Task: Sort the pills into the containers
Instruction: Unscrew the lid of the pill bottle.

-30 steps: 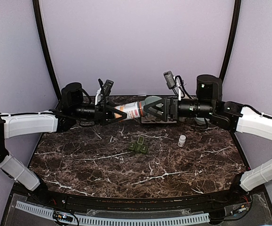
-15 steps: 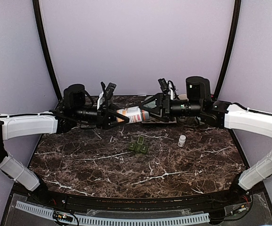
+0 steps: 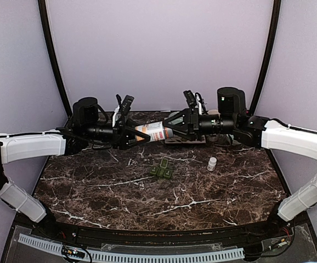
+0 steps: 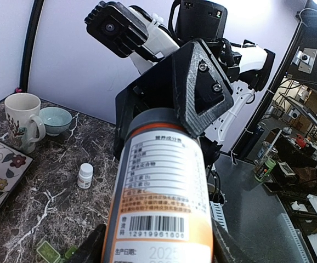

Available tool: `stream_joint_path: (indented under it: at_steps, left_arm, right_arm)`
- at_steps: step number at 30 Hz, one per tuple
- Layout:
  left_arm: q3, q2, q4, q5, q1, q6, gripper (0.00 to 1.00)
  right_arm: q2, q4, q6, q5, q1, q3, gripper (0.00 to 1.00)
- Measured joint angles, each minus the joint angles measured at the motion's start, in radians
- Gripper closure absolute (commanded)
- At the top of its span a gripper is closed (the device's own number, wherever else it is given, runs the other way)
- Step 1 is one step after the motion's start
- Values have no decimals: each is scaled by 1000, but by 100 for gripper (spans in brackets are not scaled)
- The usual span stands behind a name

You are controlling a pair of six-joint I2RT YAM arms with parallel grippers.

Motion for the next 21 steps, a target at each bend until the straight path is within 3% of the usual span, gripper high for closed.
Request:
stream_joint_path:
  at_steps: [6, 16, 21]
  left_arm:
    - [0, 1, 13, 8, 0, -48, 94]
    - [25, 71, 183, 142, -17, -301, 94]
    - [32, 128, 280, 205, -11, -450, 94]
  right_arm:
    - [-11, -11, -103, -2, 0, 0, 64]
    - [-138, -20, -590, 43, 31, -69, 62]
    - [-149, -14, -744, 79, 34, -87, 53]
